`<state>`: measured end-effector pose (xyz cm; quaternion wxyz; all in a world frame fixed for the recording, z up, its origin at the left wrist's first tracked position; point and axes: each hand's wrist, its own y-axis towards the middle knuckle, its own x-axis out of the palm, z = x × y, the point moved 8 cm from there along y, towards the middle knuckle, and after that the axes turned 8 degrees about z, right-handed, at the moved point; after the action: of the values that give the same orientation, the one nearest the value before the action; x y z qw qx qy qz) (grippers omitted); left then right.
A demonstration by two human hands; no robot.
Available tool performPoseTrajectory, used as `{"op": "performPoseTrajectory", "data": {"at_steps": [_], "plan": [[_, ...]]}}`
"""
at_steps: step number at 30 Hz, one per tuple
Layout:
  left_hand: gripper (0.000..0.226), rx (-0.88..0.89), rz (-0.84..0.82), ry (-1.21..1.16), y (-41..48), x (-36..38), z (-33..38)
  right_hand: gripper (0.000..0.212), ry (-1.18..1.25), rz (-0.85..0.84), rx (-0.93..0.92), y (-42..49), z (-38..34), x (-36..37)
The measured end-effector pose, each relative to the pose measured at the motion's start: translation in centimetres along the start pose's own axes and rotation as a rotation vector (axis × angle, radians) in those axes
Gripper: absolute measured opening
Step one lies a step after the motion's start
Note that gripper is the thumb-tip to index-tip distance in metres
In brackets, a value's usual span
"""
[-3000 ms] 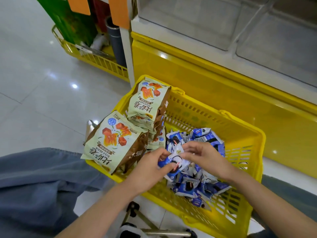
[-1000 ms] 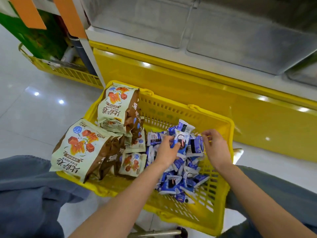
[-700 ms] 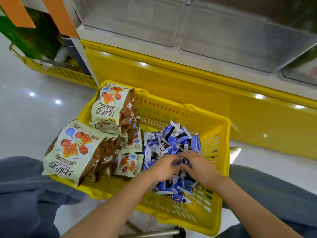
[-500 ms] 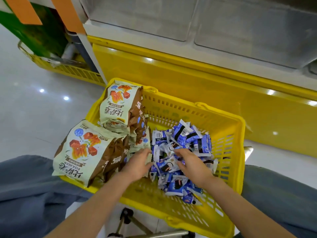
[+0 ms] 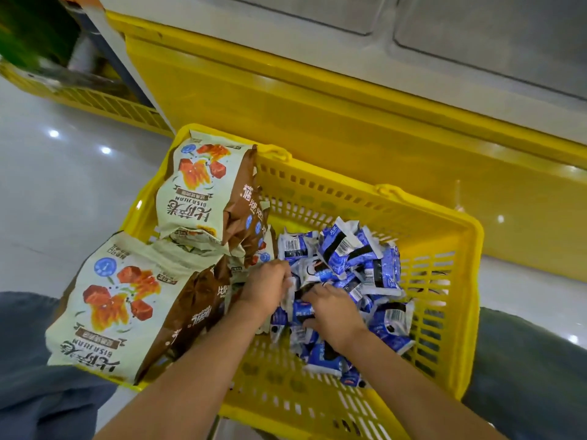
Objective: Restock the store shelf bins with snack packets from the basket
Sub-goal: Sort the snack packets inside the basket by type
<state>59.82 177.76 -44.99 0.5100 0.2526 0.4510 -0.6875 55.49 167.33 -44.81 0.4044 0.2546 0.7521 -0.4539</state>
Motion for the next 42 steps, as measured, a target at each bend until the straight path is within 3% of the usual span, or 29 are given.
{"op": "performPoseTrajectory", "data": {"at_steps": [5,12,14,16,18,21,23,25,28,30,33,36,37,39,41,42], "plan": [[0.009,0.029,0.037,-0.155,-0.9,-1.2,0.2,0.047,0.166,0.049,0.038,-1.9,1.1,-2.1],[0.012,0.13,0.096,-0.499,-3.2,-5.0,3.8,0.053,0.663,0.442,0.375,-5.8,6.3,-9.7],[0.013,0.12,0.136,-0.481,-3.8,-6.1,4.7,0.051,0.581,0.533,0.455,-6.6,7.8,-11.5],[0.019,0.093,0.21,-0.435,-4.5,-7.3,5.8,0.05,0.346,0.57,0.475,-7.4,8.4,-13.1],[0.019,0.051,0.296,-0.438,-5.3,-8.7,6.7,0.054,0.347,0.555,0.415,-7.8,7.3,-13.9],[0.02,-0.032,0.378,-0.44,-6.3,-10.1,7.3,0.07,0.794,0.357,0.263,-8.0,2.4,-13.4],[0.021,-0.049,0.398,-0.44,-7.0,-10.8,7.9,0.052,0.983,0.296,0.189,-8.1,-0.6,-13.1],[0.023,-0.035,0.378,-0.494,-7.6,-11.3,8.6,0.027,1.084,0.338,0.172,-8.1,-1.7,-13.2],[0.021,0.056,0.269,-0.517,-8.4,-11.8,9.4,0.022,1.158,0.389,0.203,-8.1,-0.7,-13.8],[0.016,0.143,0.24,-0.419,-9.0,-13.1,9.3,0.029,1.07,0.437,0.304,-8.0,1.5,-14.1],[0.028,0.256,0.378,-0.308,-9.8,-17.3,7.7,0.031,0.754,0.501,0.436,-7.7,5.8,-14.4],[0.027,0.3,0.627,-0.245,-10.6,-22.3,4.9,0.043,0.434,0.316,0.571,-6.9,8.8,-13.3],[0.024,0.266,0.701,-0.258,-10.7,-23.6,3.3,0.045,0.326,0.287,0.59,-6.7,9.1,-13.2],[0.021,0.158,0.793,-0.279,-10.7,-25.3,-0.4,0.051,0.083,0.407,0.574,-6.4,8.6,-14.5],[0.024,0.024,0.791,-0.249,-10.3,-25.4,-4.3,0.047,0.05,0.579,0.42,-5.3,5.9,-15.9],[0.028,-0.064,0.744,-0.253,-10.0,-24.9,-6.3,0.043,0.106,0.585,0.327,-4.3,4.2,-15.9]]}}
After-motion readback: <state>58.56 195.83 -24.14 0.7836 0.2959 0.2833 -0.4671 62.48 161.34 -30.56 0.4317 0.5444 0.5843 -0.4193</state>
